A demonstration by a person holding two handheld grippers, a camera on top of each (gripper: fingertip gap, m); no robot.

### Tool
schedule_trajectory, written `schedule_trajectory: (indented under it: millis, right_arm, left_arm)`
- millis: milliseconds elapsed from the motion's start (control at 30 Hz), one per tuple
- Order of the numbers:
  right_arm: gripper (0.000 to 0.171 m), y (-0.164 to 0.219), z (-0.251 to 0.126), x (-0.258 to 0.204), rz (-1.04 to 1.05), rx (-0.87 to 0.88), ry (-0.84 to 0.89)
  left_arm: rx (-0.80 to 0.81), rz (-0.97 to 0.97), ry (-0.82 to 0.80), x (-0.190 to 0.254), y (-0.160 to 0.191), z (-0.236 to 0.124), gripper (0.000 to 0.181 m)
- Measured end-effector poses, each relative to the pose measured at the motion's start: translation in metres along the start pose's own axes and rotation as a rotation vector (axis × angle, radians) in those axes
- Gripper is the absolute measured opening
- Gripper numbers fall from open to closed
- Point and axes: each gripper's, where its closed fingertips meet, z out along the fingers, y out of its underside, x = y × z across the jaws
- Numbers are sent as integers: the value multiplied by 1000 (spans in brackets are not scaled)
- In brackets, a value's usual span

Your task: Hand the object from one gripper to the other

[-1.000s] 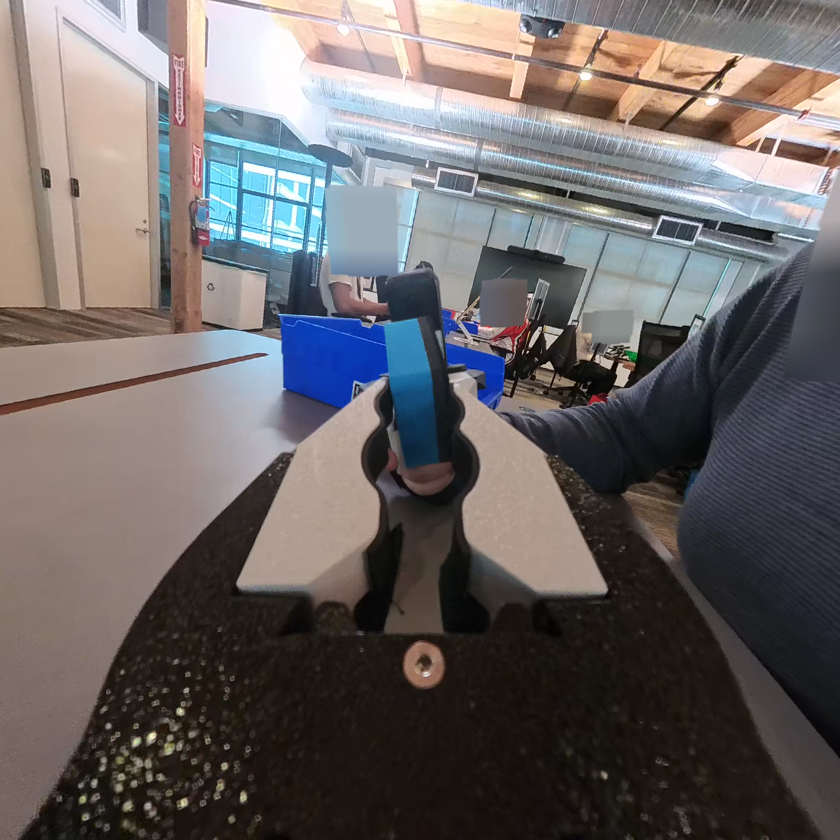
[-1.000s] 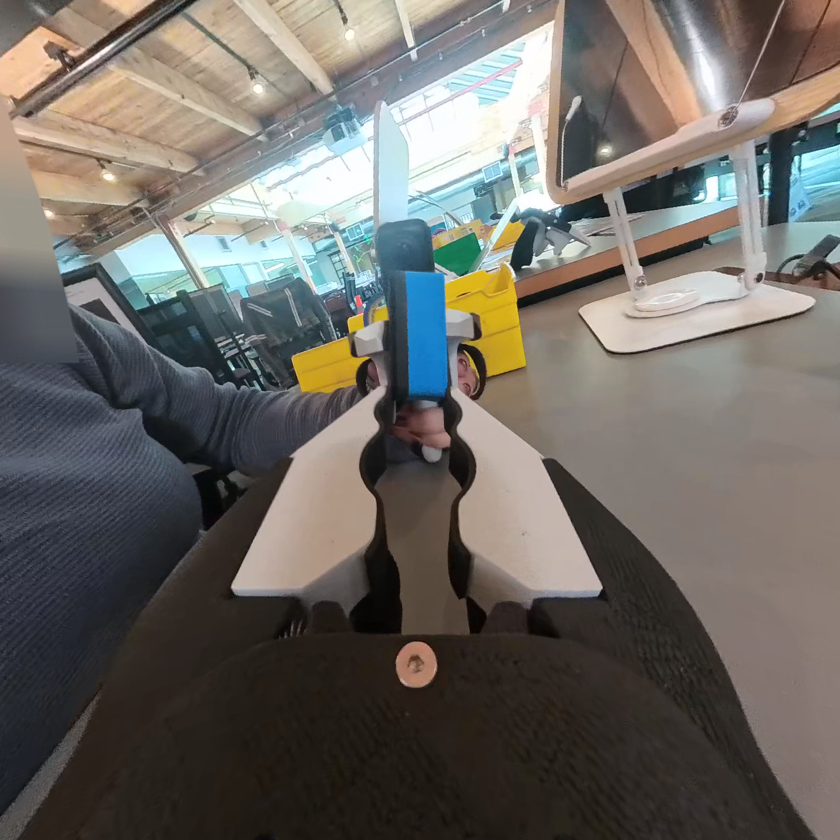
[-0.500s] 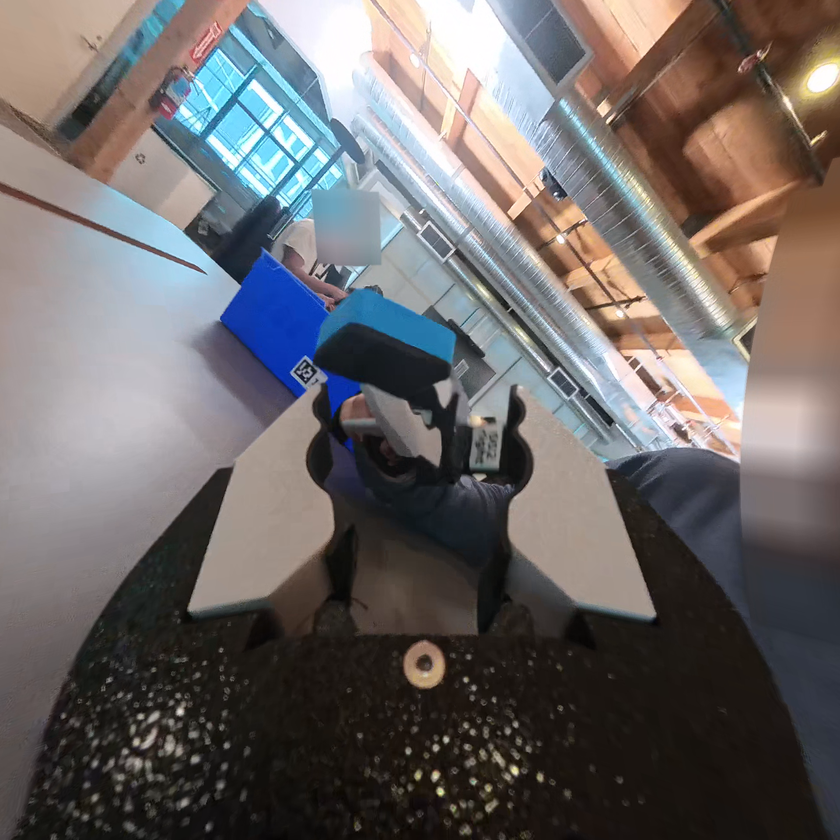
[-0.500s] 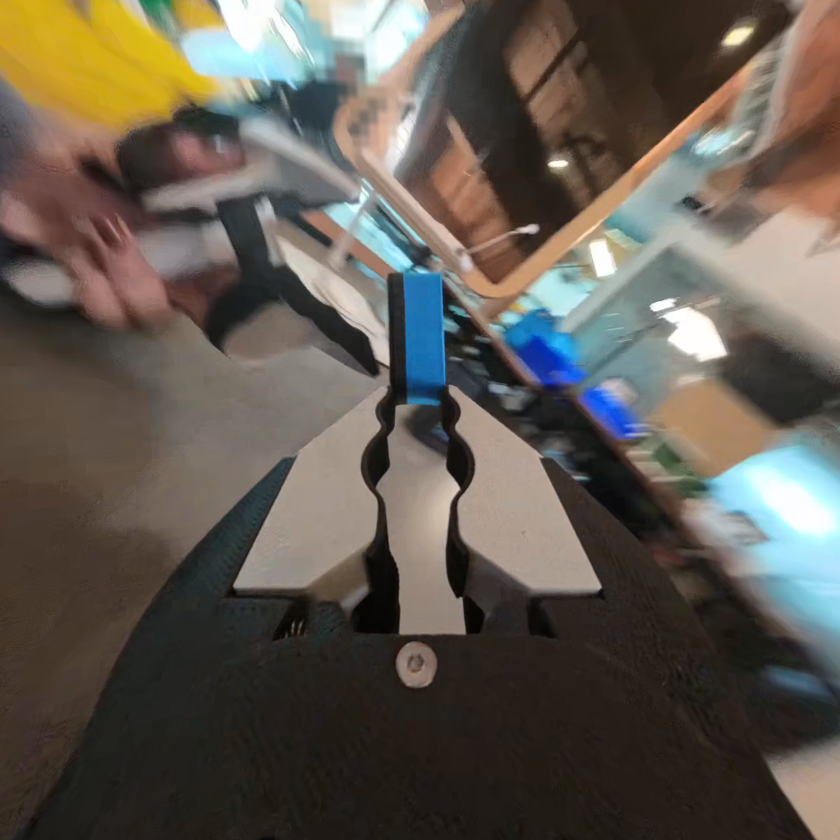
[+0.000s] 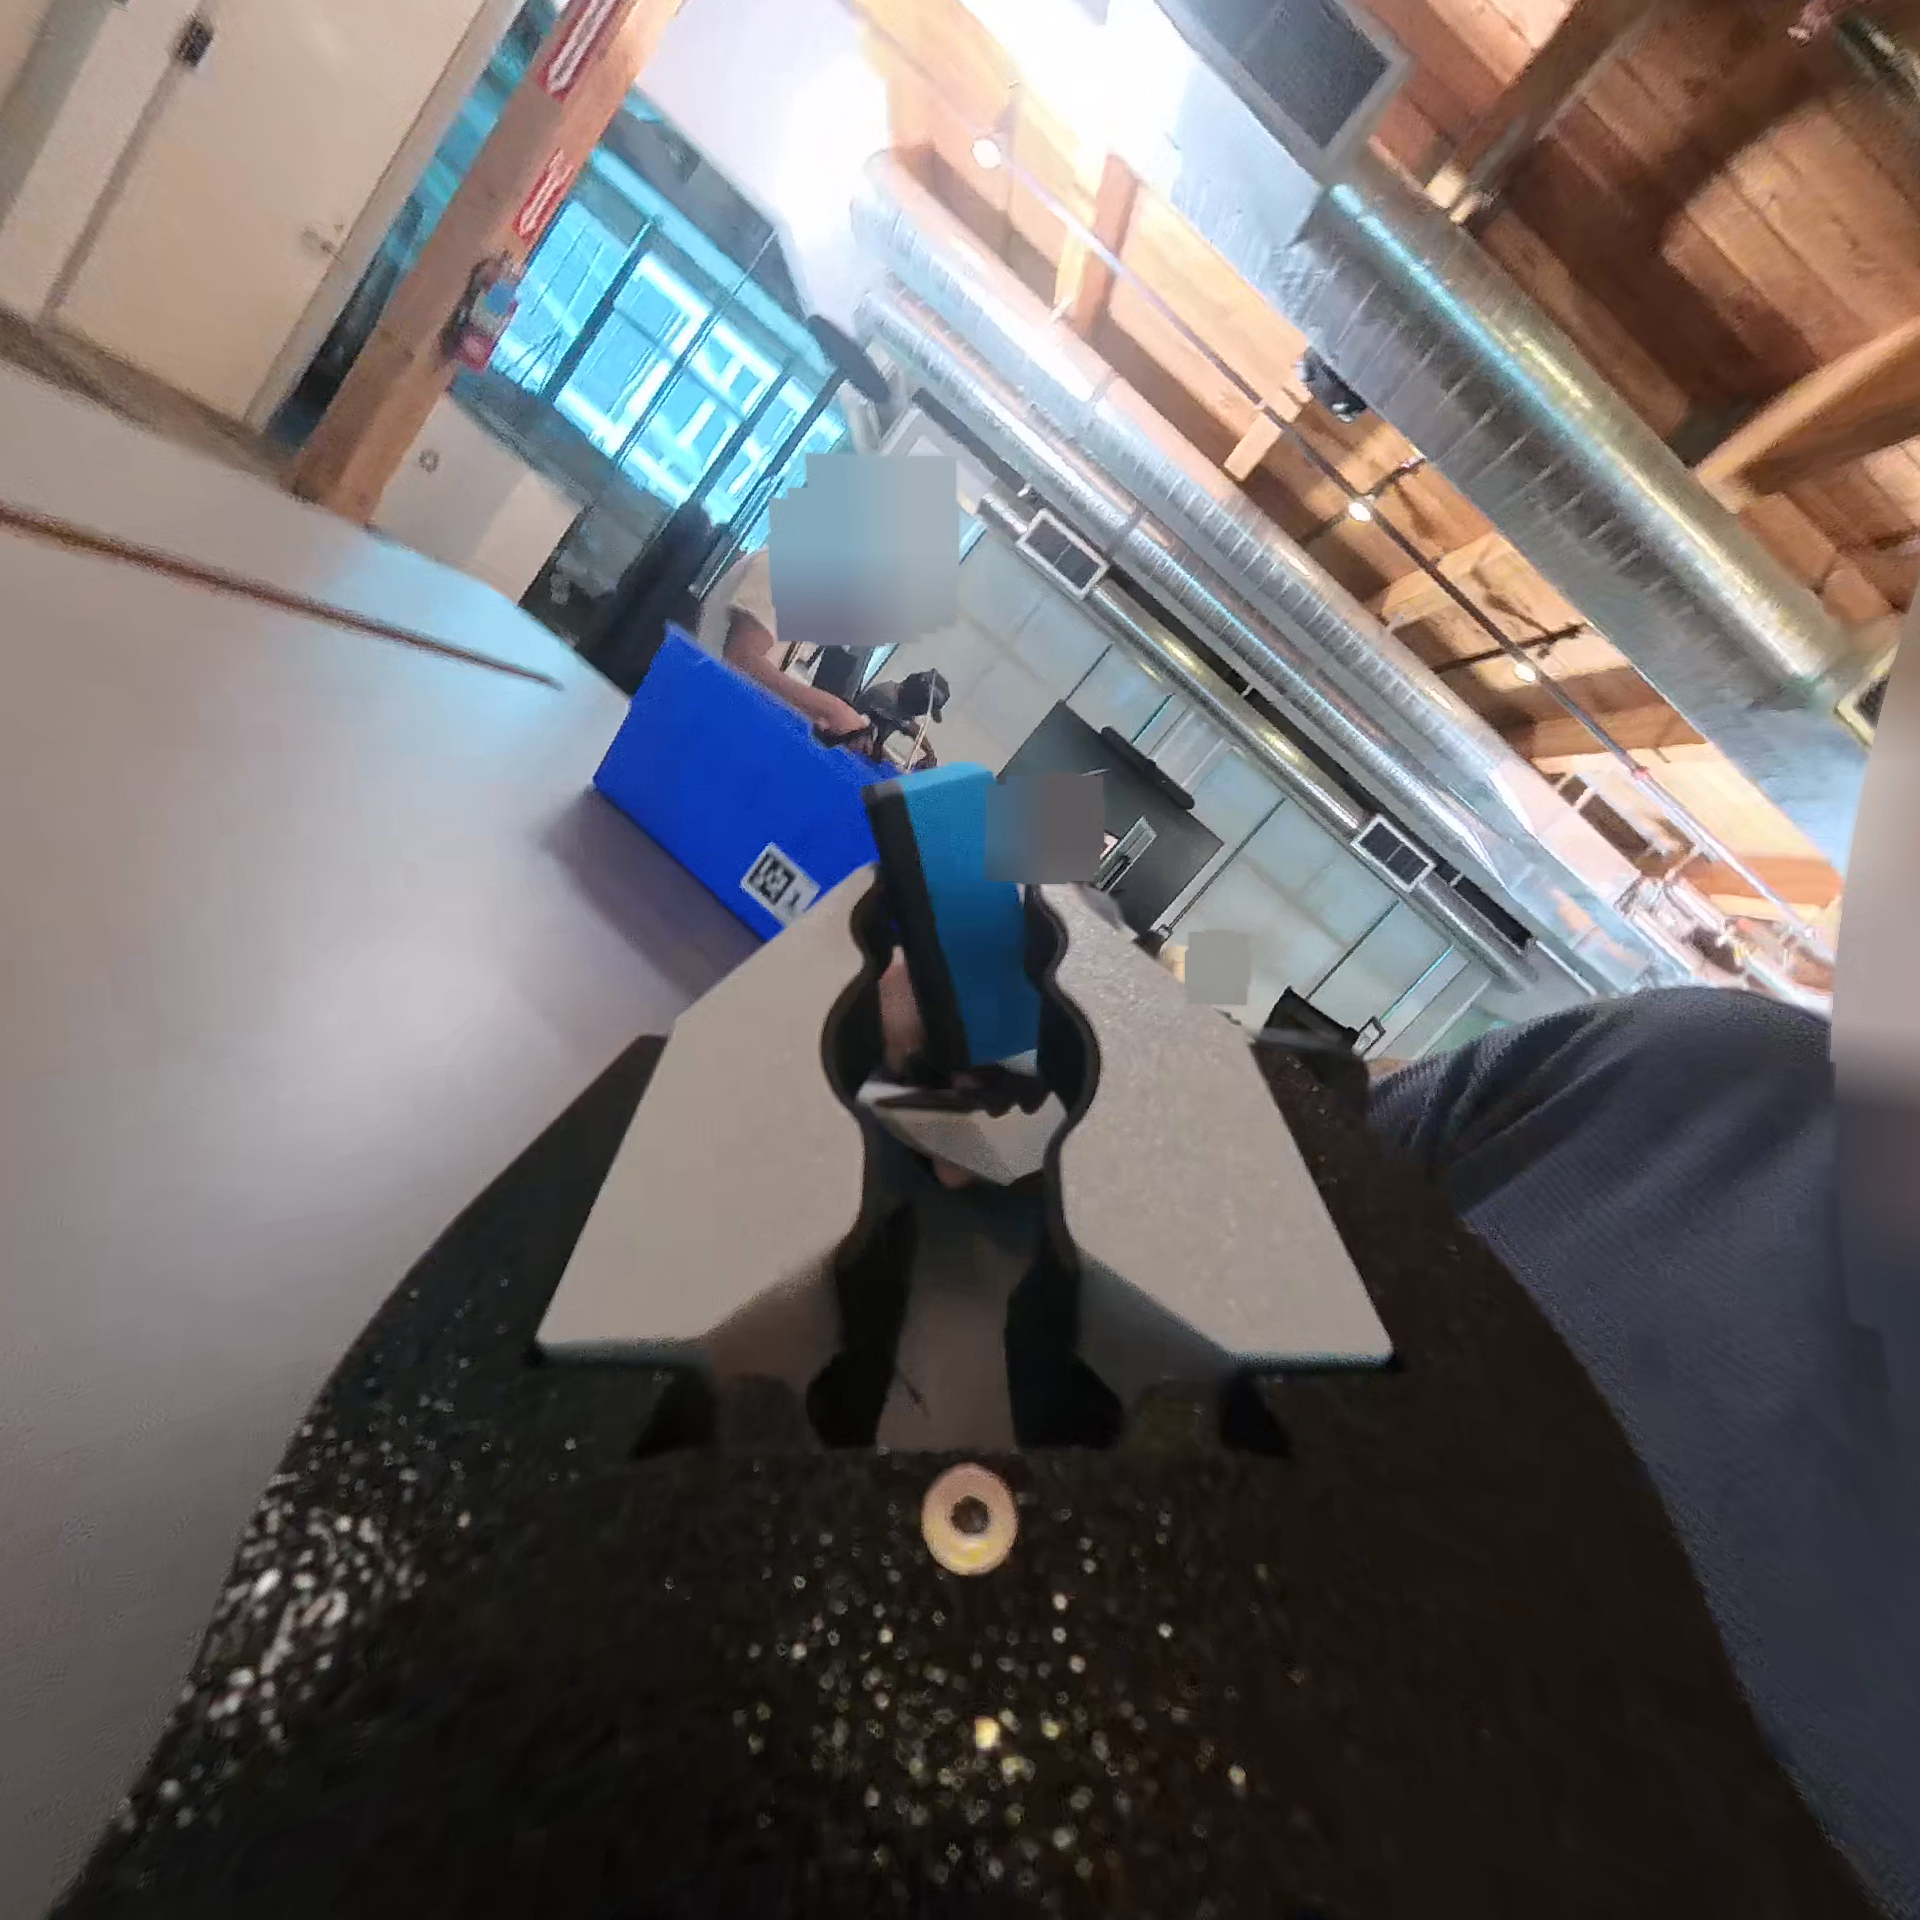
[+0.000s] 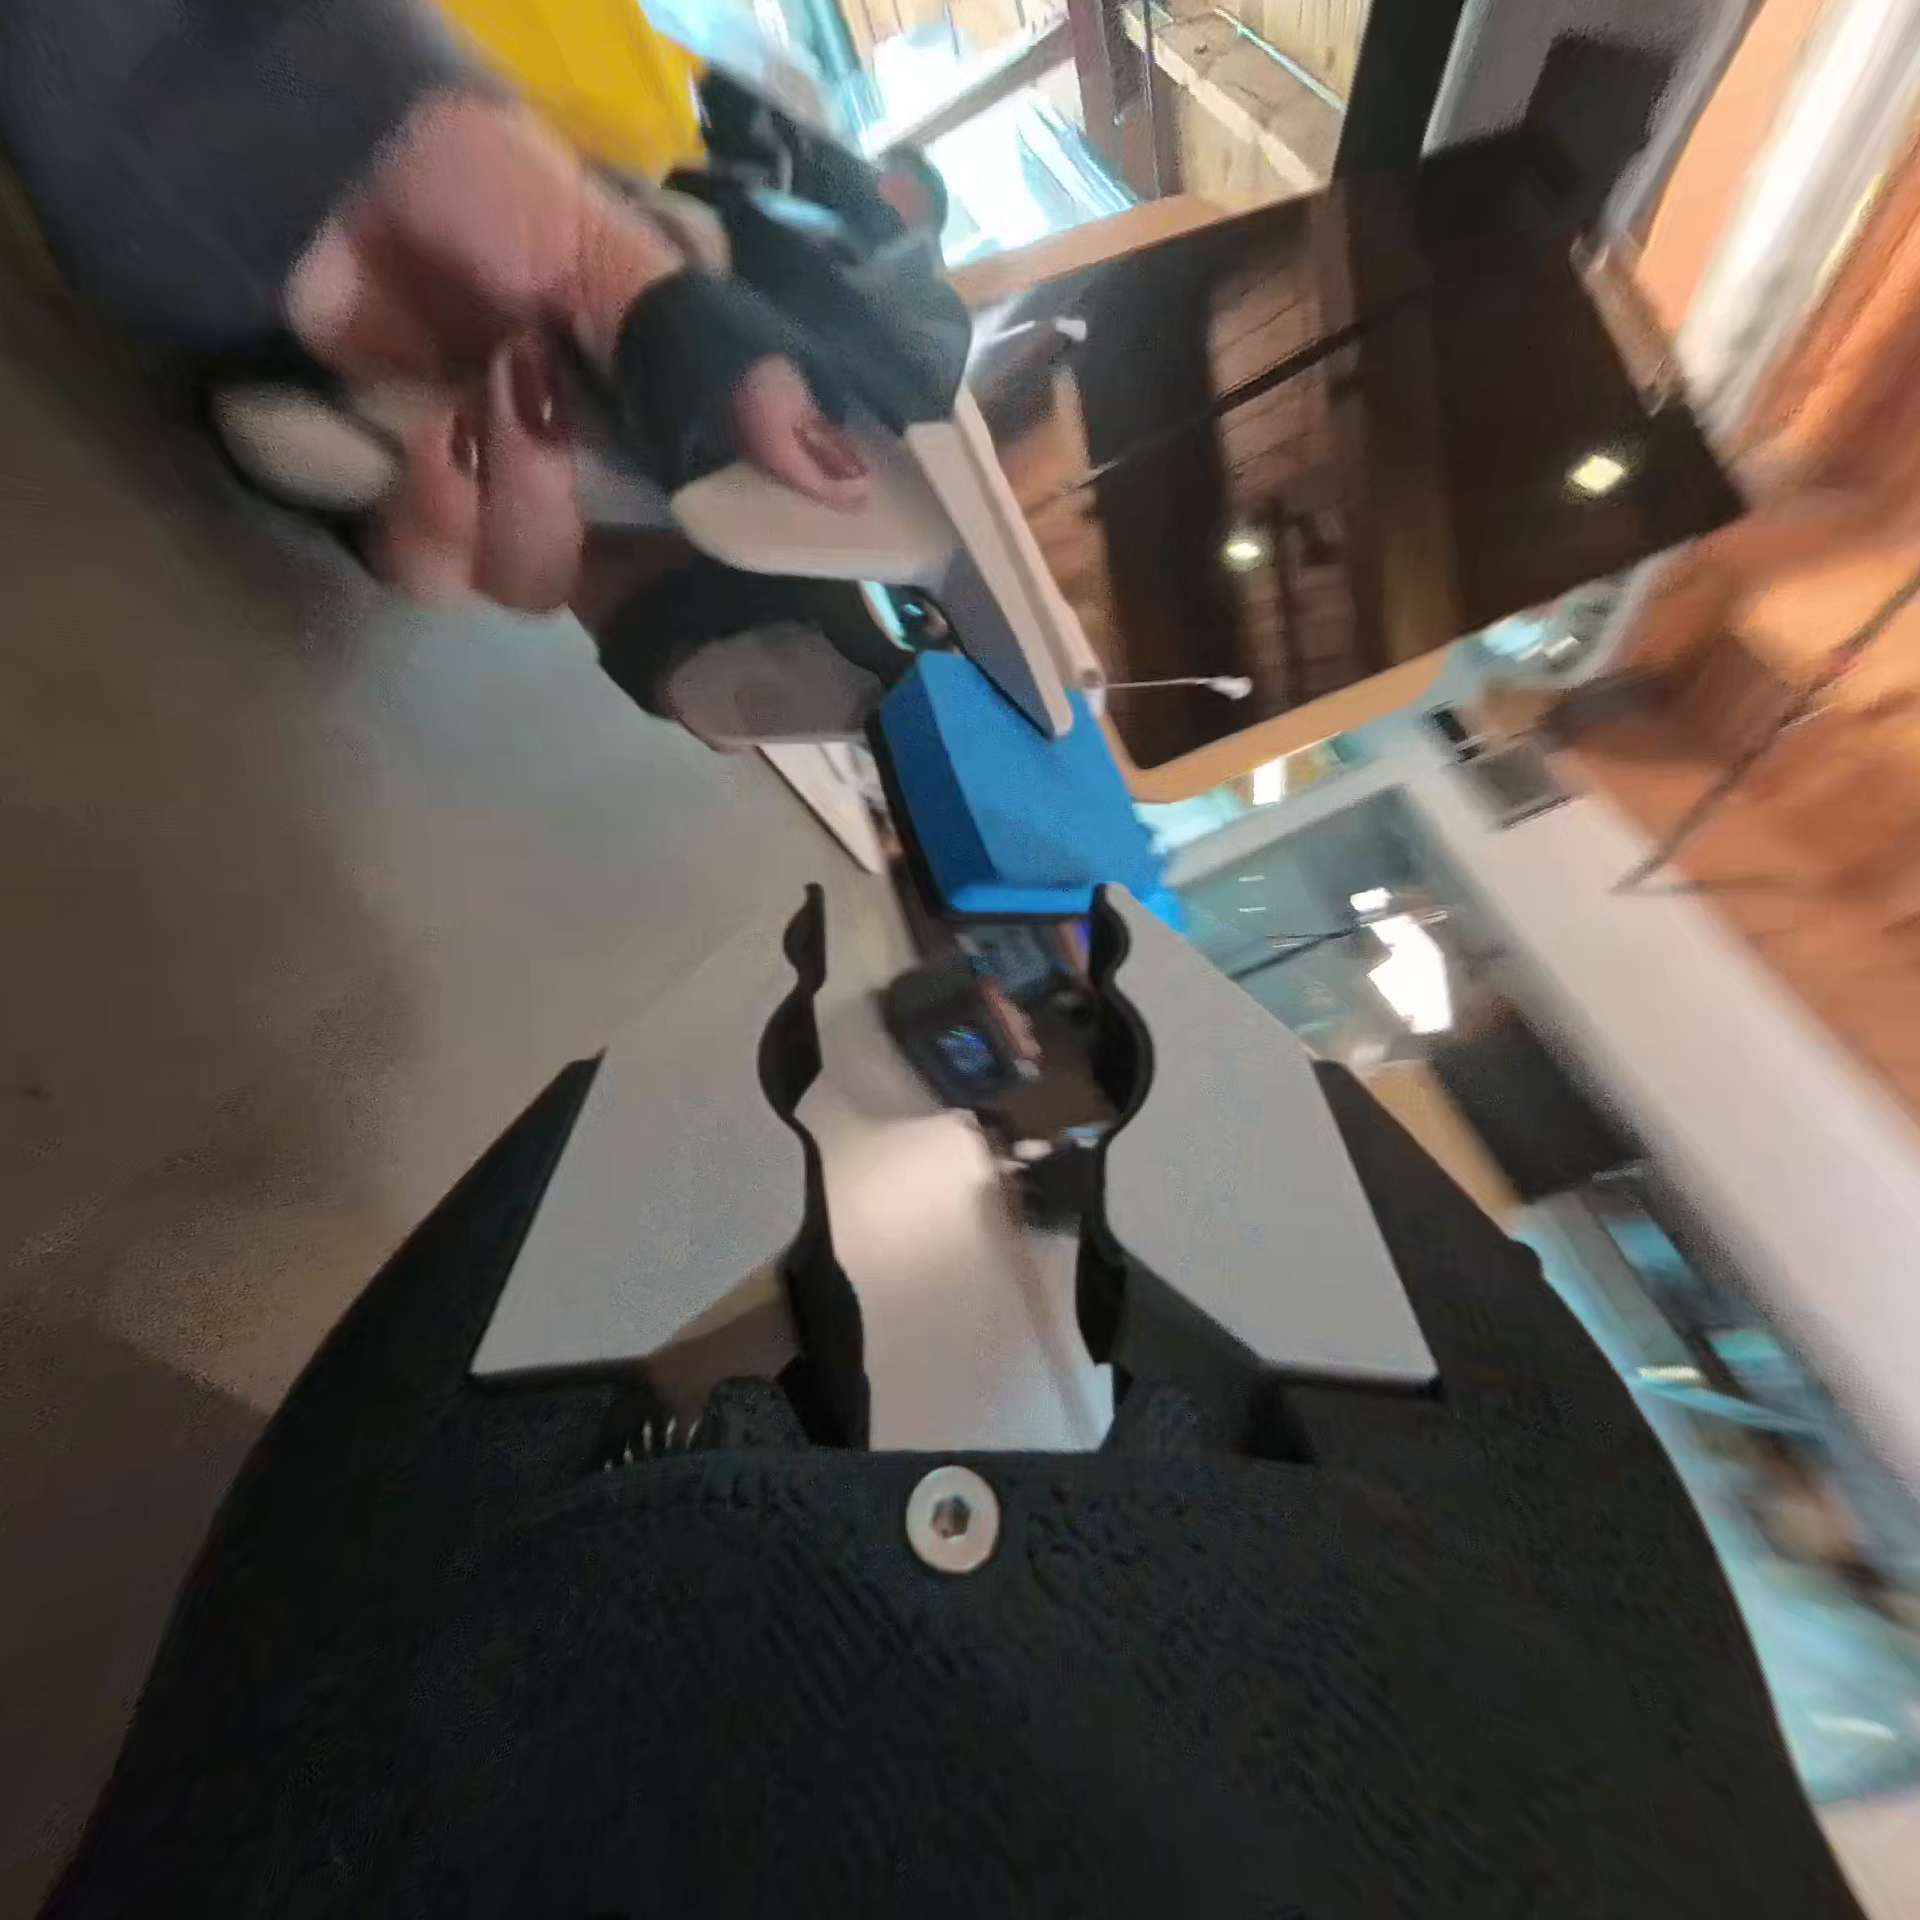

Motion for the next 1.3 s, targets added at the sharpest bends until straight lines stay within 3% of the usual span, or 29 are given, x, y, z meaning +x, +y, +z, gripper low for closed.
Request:
schedule_trajectory:
  millis: [100, 233, 300, 367, 433, 500, 667, 767, 900, 1100, 1300]
  right_arm:
    - [55, -6, -5, 0, 479, 102, -184]
    - [50, -20, -14, 8, 1282, 277, -547]
    - [50, -22, -19, 10, 1523, 327, -686]
    - [47, -23, -21, 3, 1595, 310, -771]
    - [44, -26, -22, -7, 1556, 274, -810]
    - [22, -30, -22, -11, 1496, 271, -806]
    - [20, -19, -18, -9, 1311, 225, -674]
    - [20, -12, -14, -6, 1098, 200, -541]
    - [20, 3, -7, -1, 653, 116, -278]
    - [20, 10, -2, 7, -111, -20, 47]
    - [20, 4, -1, 1, -322, -35, 84]
  left_arm:
    - [3, 100, 59, 16, -5, -1, 21]
    - [-103, 283, 106, 28, 12, 2, 21]
    - [-144, 342, 102, 28, 20, 4, 21]
    - [-168, 386, 103, 28, 27, 6, 21]
    - [-191, 426, 103, 29, 32, 8, 21]
    - [-214, 462, 93, 27, 36, 9, 21]
    - [-216, 345, 18, 15, 34, 10, 22]
    - [-194, 168, 5, 8, 30, 11, 65]
    - [-161, -60, 51, 5, 26, 11, 82]
    - [-103, -254, 89, -1, 21, 9, 69]
    - [-88, -331, 89, -4, 20, 8, 46]
